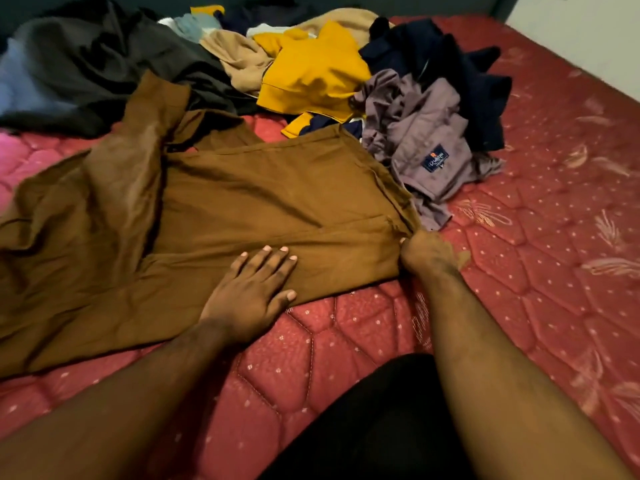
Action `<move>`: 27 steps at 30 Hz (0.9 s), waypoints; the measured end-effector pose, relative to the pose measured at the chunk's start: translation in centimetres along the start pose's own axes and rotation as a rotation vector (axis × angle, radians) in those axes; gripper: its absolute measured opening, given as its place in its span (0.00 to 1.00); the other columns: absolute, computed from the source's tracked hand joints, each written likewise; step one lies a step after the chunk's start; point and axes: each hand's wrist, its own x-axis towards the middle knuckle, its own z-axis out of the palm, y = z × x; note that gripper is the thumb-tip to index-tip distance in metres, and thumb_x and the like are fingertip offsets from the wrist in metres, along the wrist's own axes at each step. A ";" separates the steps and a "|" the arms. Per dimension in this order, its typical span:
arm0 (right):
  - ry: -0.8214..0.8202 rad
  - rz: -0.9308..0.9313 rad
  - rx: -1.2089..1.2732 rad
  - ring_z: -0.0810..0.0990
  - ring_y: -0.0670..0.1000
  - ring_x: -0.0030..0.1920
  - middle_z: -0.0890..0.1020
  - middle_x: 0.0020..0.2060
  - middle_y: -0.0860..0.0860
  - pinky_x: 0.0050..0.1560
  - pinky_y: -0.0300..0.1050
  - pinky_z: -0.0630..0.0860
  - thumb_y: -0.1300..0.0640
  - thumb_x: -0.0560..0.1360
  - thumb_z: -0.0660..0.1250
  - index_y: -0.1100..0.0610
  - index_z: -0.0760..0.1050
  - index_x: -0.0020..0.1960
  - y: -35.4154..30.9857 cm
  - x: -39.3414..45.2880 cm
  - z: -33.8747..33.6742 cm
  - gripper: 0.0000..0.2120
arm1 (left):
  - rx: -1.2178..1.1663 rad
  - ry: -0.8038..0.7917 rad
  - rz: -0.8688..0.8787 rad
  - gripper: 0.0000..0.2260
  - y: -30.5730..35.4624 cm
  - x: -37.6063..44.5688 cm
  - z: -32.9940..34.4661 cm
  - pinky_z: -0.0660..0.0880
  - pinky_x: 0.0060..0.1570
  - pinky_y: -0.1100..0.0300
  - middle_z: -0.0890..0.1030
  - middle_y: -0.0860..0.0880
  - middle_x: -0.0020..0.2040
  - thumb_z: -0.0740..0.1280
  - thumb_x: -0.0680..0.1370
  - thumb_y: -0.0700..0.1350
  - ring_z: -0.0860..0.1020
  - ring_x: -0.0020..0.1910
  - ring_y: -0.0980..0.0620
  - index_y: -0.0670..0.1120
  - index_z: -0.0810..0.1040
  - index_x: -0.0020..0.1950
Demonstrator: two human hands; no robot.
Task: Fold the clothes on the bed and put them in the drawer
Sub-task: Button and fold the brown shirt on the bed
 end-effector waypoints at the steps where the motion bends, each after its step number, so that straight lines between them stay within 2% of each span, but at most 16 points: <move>1: 0.007 0.013 0.028 0.73 0.62 0.66 0.76 0.64 0.59 0.71 0.63 0.56 0.48 0.79 0.57 0.55 0.72 0.64 0.1 -0.2 0.0 0.18 | 0.010 -0.013 0.002 0.35 0.2 0.1 -0.4 0.42 0.74 0.46 0.55 0.54 0.80 0.34 0.76 0.70 0.53 0.79 0.52 0.56 0.52 0.79; 2: 0.015 0.025 0.066 0.74 0.62 0.65 0.77 0.63 0.59 0.70 0.63 0.55 0.48 0.79 0.57 0.54 0.72 0.63 0.1 -0.4 -0.1 0.17 | 0.035 -0.026 -0.007 0.37 0.1 0.3 -1.0 0.36 0.72 0.41 0.51 0.56 0.80 0.32 0.74 0.71 0.49 0.79 0.52 0.58 0.49 0.79; 4: 0.057 0.054 0.108 0.74 0.61 0.64 0.78 0.61 0.59 0.69 0.64 0.57 0.50 0.78 0.58 0.53 0.70 0.63 0.0 -1.0 -0.6 0.15 | 0.084 -0.062 -0.085 0.36 -0.1 1.0 -2.7 0.24 0.60 0.32 0.46 0.60 0.79 0.31 0.72 0.72 0.44 0.79 0.50 0.62 0.47 0.78; 6: 0.168 -0.010 -0.026 0.72 0.61 0.64 0.75 0.62 0.57 0.66 0.62 0.61 0.52 0.77 0.61 0.52 0.67 0.64 -1.3 -2.4 -1.0 0.15 | 0.073 -0.098 -0.174 0.33 -0.1 1.9 -4.1 0.23 0.56 0.30 0.47 0.61 0.79 0.34 0.74 0.71 0.43 0.79 0.47 0.64 0.49 0.77; 8: 0.314 -0.280 -0.110 0.71 0.60 0.63 0.73 0.61 0.56 0.62 0.60 0.66 0.49 0.76 0.62 0.52 0.68 0.63 -4.3 -5.0 -0.5 0.17 | 0.043 -0.123 -0.196 0.31 0.6 1.9 -3.8 0.27 0.60 0.27 0.45 0.59 0.80 0.38 0.76 0.70 0.41 0.79 0.47 0.62 0.48 0.78; 9: 0.322 -0.460 -0.063 0.71 0.60 0.63 0.72 0.62 0.55 0.60 0.58 0.67 0.48 0.77 0.62 0.51 0.68 0.64 -6.0 -6.5 0.2 0.17 | 0.034 -0.116 -0.197 0.31 1.0 1.6 -3.1 0.30 0.62 0.27 0.43 0.57 0.80 0.39 0.77 0.69 0.40 0.79 0.47 0.60 0.46 0.79; 11: 0.063 -0.744 0.054 0.64 0.59 0.71 0.66 0.71 0.55 0.68 0.57 0.63 0.46 0.79 0.59 0.49 0.65 0.72 -8.5 -8.9 2.3 0.22 | 0.025 -0.078 -0.216 0.32 1.7 0.9 -1.5 0.34 0.67 0.28 0.40 0.56 0.80 0.40 0.78 0.68 0.39 0.79 0.48 0.57 0.44 0.80; 12: -0.120 -0.820 0.032 0.56 0.58 0.76 0.58 0.76 0.54 0.73 0.57 0.56 0.44 0.80 0.56 0.46 0.58 0.76 -8.9 -9.4 3.5 0.25 | 0.024 -0.062 -0.226 0.33 1.8 0.7 -1.0 0.35 0.68 0.28 0.40 0.56 0.80 0.41 0.77 0.68 0.39 0.79 0.49 0.55 0.44 0.80; 13: -0.221 -0.864 -0.016 0.49 0.56 0.78 0.51 0.78 0.51 0.75 0.56 0.49 0.41 0.80 0.54 0.43 0.52 0.78 -8.7 -9.2 4.5 0.28 | 0.018 -0.055 -0.231 0.34 1.5 0.5 -0.7 0.35 0.69 0.30 0.41 0.56 0.80 0.41 0.77 0.68 0.39 0.79 0.49 0.54 0.44 0.80; 15: -0.237 -0.895 -0.104 0.43 0.53 0.78 0.45 0.79 0.48 0.75 0.54 0.43 0.34 0.78 0.51 0.41 0.45 0.78 -7.0 -7.0 4.8 0.32 | -0.008 -0.033 -0.206 0.36 0.9 0.4 -0.7 0.35 0.70 0.33 0.42 0.56 0.80 0.43 0.77 0.70 0.40 0.79 0.51 0.53 0.44 0.80; 17: -0.225 -0.855 -0.134 0.42 0.53 0.78 0.44 0.79 0.47 0.75 0.52 0.41 0.29 0.75 0.50 0.41 0.43 0.78 -5.0 -4.7 4.4 0.36 | -0.023 -0.011 -0.178 0.38 0.1 -0.1 -0.6 0.36 0.72 0.35 0.43 0.55 0.80 0.44 0.76 0.72 0.41 0.79 0.52 0.52 0.44 0.80; 19: -0.213 -0.687 -0.115 0.42 0.54 0.78 0.43 0.79 0.47 0.75 0.52 0.41 0.26 0.73 0.48 0.41 0.43 0.78 -1.9 -2.5 3.6 0.39 | -0.032 -0.015 -0.160 0.39 -0.5 -0.7 -0.4 0.37 0.73 0.37 0.44 0.55 0.80 0.44 0.76 0.72 0.42 0.79 0.53 0.52 0.45 0.80; 22: -0.097 -0.480 -0.151 0.42 0.56 0.78 0.44 0.79 0.47 0.75 0.57 0.39 0.21 0.68 0.38 0.41 0.42 0.78 1.3 -1.2 2.2 0.43 | -0.119 -0.062 -0.163 0.38 -1.2 0.0 -1.6 0.37 0.74 0.39 0.45 0.57 0.80 0.48 0.75 0.72 0.42 0.79 0.55 0.54 0.48 0.80; 24: 0.038 -0.588 -0.239 0.40 0.56 0.78 0.43 0.79 0.48 0.73 0.61 0.37 0.25 0.72 0.38 0.41 0.43 0.78 -0.4 -2.0 2.1 0.39 | -0.199 -0.117 -0.181 0.35 -1.2 1.4 -3.0 0.38 0.73 0.39 0.47 0.57 0.80 0.50 0.77 0.69 0.43 0.79 0.56 0.53 0.52 0.79; 25: 0.047 -0.689 -0.222 0.40 0.56 0.78 0.44 0.79 0.48 0.73 0.62 0.37 0.27 0.74 0.40 0.41 0.44 0.78 -2.0 -2.7 2.6 0.36 | -0.220 -0.136 -0.180 0.34 -0.9 1.8 -3.0 0.38 0.73 0.38 0.47 0.56 0.80 0.51 0.78 0.68 0.43 0.79 0.55 0.52 0.53 0.79; 27: -0.097 -0.808 -0.153 0.40 0.54 0.78 0.43 0.79 0.46 0.74 0.62 0.39 0.31 0.77 0.44 0.41 0.43 0.78 -4.8 -4.4 3.6 0.32 | -0.186 -0.127 -0.149 0.32 -0.1 1.7 -2.6 0.38 0.73 0.39 0.46 0.55 0.80 0.49 0.79 0.66 0.43 0.79 0.54 0.53 0.51 0.80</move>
